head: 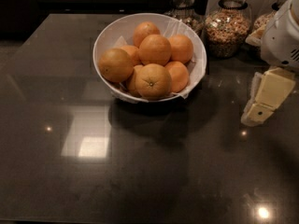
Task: Pick orange from white bowl
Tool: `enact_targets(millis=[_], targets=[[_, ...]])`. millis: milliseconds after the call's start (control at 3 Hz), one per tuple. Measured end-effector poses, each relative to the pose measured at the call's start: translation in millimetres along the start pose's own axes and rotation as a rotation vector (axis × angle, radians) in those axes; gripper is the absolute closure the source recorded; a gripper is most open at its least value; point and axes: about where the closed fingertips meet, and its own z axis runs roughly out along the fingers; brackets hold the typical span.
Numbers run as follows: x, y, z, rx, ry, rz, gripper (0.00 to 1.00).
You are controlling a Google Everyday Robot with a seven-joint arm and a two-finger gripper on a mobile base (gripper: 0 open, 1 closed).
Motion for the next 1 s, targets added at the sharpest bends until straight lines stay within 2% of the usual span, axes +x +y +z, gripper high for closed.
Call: enact_targets(millis=[333,1000], targets=[[-29.8,10.0,23.1,0.023,-0.074,0.021,0.00],[-106.9,20.9,40.5,0.013,-0.232,-0.035,0.00]])
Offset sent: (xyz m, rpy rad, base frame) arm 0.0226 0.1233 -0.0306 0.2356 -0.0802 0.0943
